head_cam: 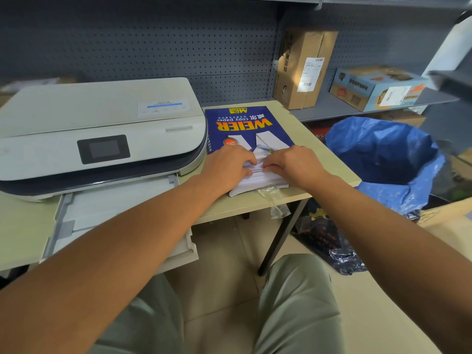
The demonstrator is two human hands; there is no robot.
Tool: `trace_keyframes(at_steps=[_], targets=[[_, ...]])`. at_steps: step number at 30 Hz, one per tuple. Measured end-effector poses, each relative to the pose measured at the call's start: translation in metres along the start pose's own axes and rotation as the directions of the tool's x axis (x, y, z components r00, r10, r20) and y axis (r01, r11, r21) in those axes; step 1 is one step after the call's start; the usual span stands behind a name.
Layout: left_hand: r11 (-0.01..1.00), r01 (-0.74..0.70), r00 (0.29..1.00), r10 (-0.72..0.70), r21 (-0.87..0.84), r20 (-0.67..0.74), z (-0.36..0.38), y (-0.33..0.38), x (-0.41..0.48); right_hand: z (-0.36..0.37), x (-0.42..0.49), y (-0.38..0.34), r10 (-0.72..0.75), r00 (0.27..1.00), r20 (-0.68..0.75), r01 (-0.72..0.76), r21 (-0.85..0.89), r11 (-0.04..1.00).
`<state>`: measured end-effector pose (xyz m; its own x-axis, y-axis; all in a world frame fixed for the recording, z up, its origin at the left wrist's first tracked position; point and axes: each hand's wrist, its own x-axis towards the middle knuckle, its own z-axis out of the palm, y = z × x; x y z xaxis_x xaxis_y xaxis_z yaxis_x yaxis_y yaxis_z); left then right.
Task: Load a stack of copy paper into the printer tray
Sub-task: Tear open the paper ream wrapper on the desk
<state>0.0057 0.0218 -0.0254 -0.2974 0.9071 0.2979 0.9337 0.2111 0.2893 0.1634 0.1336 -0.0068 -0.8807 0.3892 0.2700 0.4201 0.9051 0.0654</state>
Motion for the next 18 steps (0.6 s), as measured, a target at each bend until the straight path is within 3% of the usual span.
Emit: trace_keyframes(at_steps=[10, 18], targets=[[1.0, 0.01, 1.0, -0.01, 0.009, 0.028, -0.001, 0.0, 0.001, 0.002, 0.007, 0.007, -0.007, 1.0, 0.021, 0.006, 0.047, 0.999], [0.999, 0.001, 1.0, -0.001, 0.034, 0.003, 0.0, 0.0, 0.001, 0.014, 0.006, 0.01, -0.11, 0.994, -0.017, 0.107, -0.126, 0.986]])
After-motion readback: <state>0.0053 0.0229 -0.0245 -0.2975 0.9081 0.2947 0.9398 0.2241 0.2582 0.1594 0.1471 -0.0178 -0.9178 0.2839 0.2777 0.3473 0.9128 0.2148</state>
